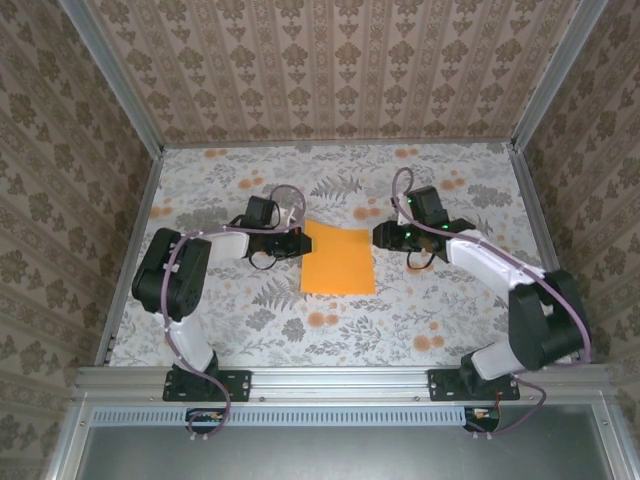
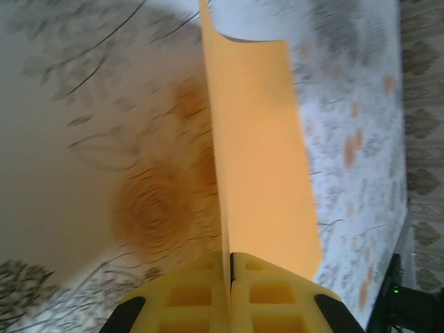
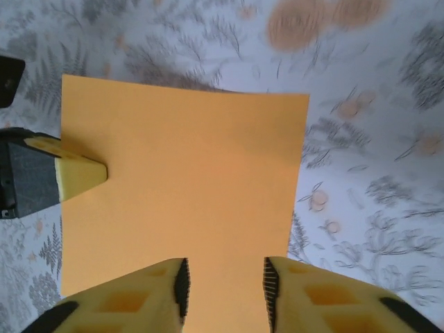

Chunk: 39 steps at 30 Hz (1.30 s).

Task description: Fold a paper plane with a square sheet of paper (fold left side to right side)

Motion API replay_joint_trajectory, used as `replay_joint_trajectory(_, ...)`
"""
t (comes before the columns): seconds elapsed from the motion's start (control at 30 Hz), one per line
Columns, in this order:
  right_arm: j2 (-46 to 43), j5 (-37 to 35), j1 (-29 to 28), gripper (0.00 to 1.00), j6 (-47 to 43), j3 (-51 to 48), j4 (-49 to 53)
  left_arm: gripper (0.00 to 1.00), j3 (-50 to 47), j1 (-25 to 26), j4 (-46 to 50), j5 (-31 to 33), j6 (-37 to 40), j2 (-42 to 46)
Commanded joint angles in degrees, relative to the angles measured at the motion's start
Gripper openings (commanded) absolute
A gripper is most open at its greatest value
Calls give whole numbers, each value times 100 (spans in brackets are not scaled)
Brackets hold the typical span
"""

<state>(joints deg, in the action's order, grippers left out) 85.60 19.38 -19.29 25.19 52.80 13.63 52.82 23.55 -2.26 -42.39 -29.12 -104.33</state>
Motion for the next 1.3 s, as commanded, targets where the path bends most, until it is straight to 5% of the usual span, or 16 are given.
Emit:
replay_joint_trajectory(0.0,629,290,-233,22,715,54,-643,0,224,-34,309,252,91,-130)
replay_joint_trajectory(0.37,2168,116,-334,13,865,828,-160,0,460,-35,993,409,214,-11)
replay_joint_trajectory(0.63,2396,-140,-361,14,716,771,171,35,659,25,897,-63,-332,203)
replay_joint_trajectory(0.83,2412,-122,-361,15,707,553,-70,50,825,378,193,-535,-1075,58)
replay_joint_trajectory(1.27,1740,541,-138,31,1078,179,-1189,47,1318,809,-268,-519,-1579,-814)
